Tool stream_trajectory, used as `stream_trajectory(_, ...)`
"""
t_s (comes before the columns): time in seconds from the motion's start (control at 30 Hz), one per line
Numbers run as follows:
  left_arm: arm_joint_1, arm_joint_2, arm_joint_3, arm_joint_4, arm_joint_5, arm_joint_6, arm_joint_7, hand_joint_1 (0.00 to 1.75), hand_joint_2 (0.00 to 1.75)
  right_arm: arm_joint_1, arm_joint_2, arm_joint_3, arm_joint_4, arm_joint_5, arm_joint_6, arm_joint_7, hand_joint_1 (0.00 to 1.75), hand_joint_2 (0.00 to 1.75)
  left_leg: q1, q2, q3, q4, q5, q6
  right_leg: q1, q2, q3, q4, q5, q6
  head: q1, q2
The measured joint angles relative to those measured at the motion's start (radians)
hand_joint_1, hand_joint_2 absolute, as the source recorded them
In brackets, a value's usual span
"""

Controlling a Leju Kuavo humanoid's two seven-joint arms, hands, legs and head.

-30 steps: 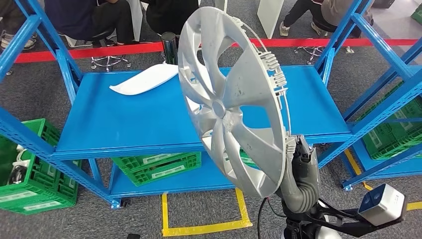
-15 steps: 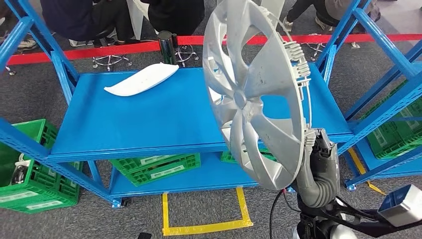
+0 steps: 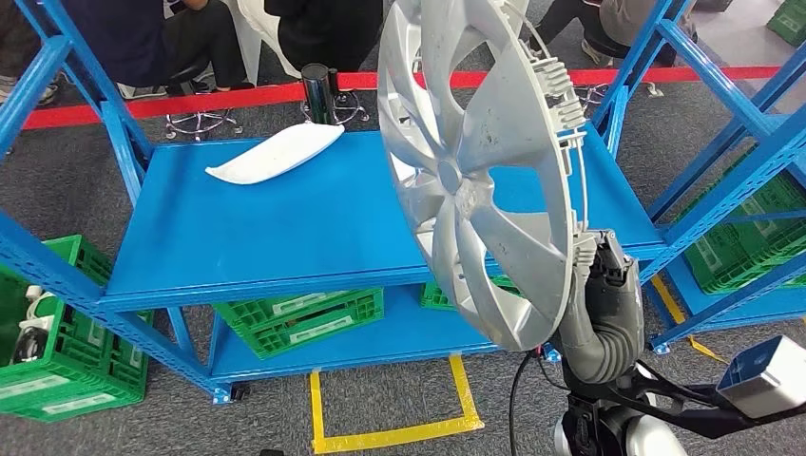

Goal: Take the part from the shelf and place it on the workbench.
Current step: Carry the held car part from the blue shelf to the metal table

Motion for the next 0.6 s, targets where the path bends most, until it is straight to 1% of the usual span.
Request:
stream_trajectory(0.03, -0.001, -0.002, 0.0, 0.0, 0.0, 0.0, 0.0, 0.0, 1.75, 0.0, -0.002, -0.001, -0.002, 0.001, -0.001, 0.002, 1.75, 1.75, 0.0, 0.001, -0.005, -0.001, 0.006, 0.009, -0.001, 0.0, -0.011, 0.034, -0.032, 0.003, 0.005, 0.0)
stream_trajectory(0.1, -0.001, -0.004, 0.0, 0.0, 0.0, 0.0, 0.0, 0.0, 1.75, 0.001, -0.005, -0.002, -0.003, 0.003, -0.003, 0.005, 1.75, 1.75, -0.005, 0.002, -0.016, -0.001, 0.015, 0.02, -0.001, -0.001, -0.043, 0.146, -0.118, 0.005, 0.019, 0.0)
stream_trajectory(0.13, -0.001, -0.005, 0.0, 0.0, 0.0, 0.0, 0.0, 0.0, 1.75, 0.001, -0.006, -0.002, -0.003, 0.003, -0.004, 0.005, 1.75, 1.75, -0.008, 0.003, -0.022, -0.001, 0.019, 0.023, 0.0, -0.001, -0.055, 0.201, -0.15, 0.004, 0.025, 0.0)
stream_trajectory(0.17, -0.001, -0.006, 0.0, 0.0, 0.0, 0.0, 0.001, 0.0, 1.75, 0.002, -0.006, -0.002, -0.003, 0.004, -0.004, 0.005, 1.75, 1.75, -0.012, 0.004, -0.028, 0.0, 0.024, 0.025, 0.001, -0.001, -0.057, 0.233, -0.163, 0.002, 0.03, 0.0)
stream_trajectory(0.2, -0.001, -0.006, 0.0, 0.0, 0.0, -0.001, 0.003, 0.0, 1.75, 0.003, -0.006, -0.002, -0.003, 0.005, -0.006, 0.005, 1.75, 1.75, -0.016, 0.004, -0.034, 0.0, 0.029, 0.026, 0.003, -0.001, -0.044, 0.234, -0.158, -0.003, 0.034, 0.0)
stream_trajectory(0.23, -0.001, -0.006, 0.0, 0.0, 0.0, -0.001, 0.005, 0.0, 1.75, 0.004, -0.006, -0.002, -0.003, 0.005, -0.007, 0.005, 1.75, 1.75, -0.02, 0.004, -0.039, 0.0, 0.033, 0.026, 0.007, -0.001, -0.016, 0.199, -0.137, -0.011, 0.038, 0.0)
stream_trajectory(0.27, -0.001, -0.007, 0.0, 0.0, 0.0, -0.001, 0.008, 0.0, 1.75, 0.005, -0.007, -0.002, -0.003, 0.006, -0.008, 0.005, 1.75, 1.75, -0.024, 0.003, -0.043, 0.0, 0.038, 0.027, 0.013, -0.001, 0.025, 0.138, -0.11, -0.023, 0.041, 0.0)
stream_trajectory(0.3, -0.001, -0.009, 0.0, 0.0, 0.0, -0.002, 0.011, 0.0, 1.75, 0.006, -0.007, -0.002, -0.004, 0.006, -0.01, 0.005, 1.75, 1.75, -0.028, 0.003, -0.047, 0.0, 0.042, 0.025, 0.019, -0.001, 0.067, 0.071, -0.091, -0.039, 0.041, 0.0)
stream_trajectory(0.33, -0.001, -0.011, 0.0, 0.0, 0.0, -0.002, 0.015, 0.0, 1.75, 0.007, -0.007, -0.002, -0.005, 0.007, -0.011, 0.005, 1.75, 1.75, -0.029, 0.003, -0.051, 0.0, 0.047, 0.023, 0.025, -0.001, 0.1, 0.014, -0.078, -0.05, 0.039, 0.0)
stream_trajectory(0.37, -0.001, -0.013, 0.0, 0.0, 0.0, -0.002, 0.017, 0.0, 1.75, 0.008, -0.008, -0.002, -0.006, 0.007, -0.012, 0.005, 1.75, 1.75, -0.028, 0.003, -0.054, -0.001, 0.053, 0.018, 0.03, -0.001, 0.118, -0.022, -0.073, -0.058, 0.038, 0.0)
stream_trajectory(0.4, -0.001, -0.015, 0.0, 0.0, 0.0, -0.002, 0.019, 0.0, 1.75, 0.008, -0.009, -0.002, -0.008, 0.007, -0.012, 0.005, 1.75, 1.75, -0.026, 0.004, -0.057, -0.002, 0.059, 0.012, 0.034, -0.001, 0.123, -0.037, -0.072, -0.062, 0.038, 0.0)
stream_trajectory(0.47, -0.001, -0.016, 0.0, 0.0, 0.0, -0.003, 0.022, 0.0, 1.75, 0.009, -0.009, -0.003, -0.01, 0.008, -0.012, 0.005, 1.75, 1.75, -0.022, 0.004, -0.062, -0.004, 0.067, 0.0, 0.035, -0.004, 0.119, -0.053, -0.055, -0.062, 0.042, 0.0)
stream_trajectory(0.5, -0.001, -0.016, 0.0, 0.0, 0.0, -0.003, 0.023, 0.0, 1.75, 0.008, -0.009, -0.003, -0.011, 0.008, -0.012, 0.005, 1.75, 1.75, -0.021, 0.004, -0.066, 0.001, 0.057, -0.007, 0.033, -0.006, 0.117, -0.063, -0.044, -0.064, 0.042, 0.0)
stream_trajectory(0.53, -0.001, -0.015, 0.0, 0.0, 0.0, -0.003, 0.023, 0.0, 1.75, 0.008, -0.009, -0.003, -0.011, 0.008, -0.012, 0.005, 1.75, 1.75, -0.02, 0.004, -0.075, 0.021, 0.032, -0.013, 0.03, -0.009, 0.113, -0.072, -0.033, -0.065, 0.038, 0.0)
stream_trajectory(0.57, -0.001, -0.014, 0.0, 0.0, 0.0, -0.003, 0.023, 0.0, 1.75, 0.009, -0.009, -0.003, -0.011, 0.008, -0.012, 0.005, 1.75, 1.75, -0.018, 0.003, -0.087, 0.06, -0.007, -0.019, 0.027, -0.012, 0.108, -0.077, -0.023, -0.066, 0.032, 0.0)
stream_trajectory(0.6, -0.001, -0.014, 0.0, 0.0, 0.0, -0.003, 0.023, 0.0, 1.75, 0.009, -0.009, -0.003, -0.011, 0.008, -0.012, 0.005, 1.75, 1.75, -0.014, 0.002, -0.103, 0.114, -0.052, -0.026, 0.027, -0.013, 0.099, -0.078, -0.016, -0.068, 0.025, 0.0)
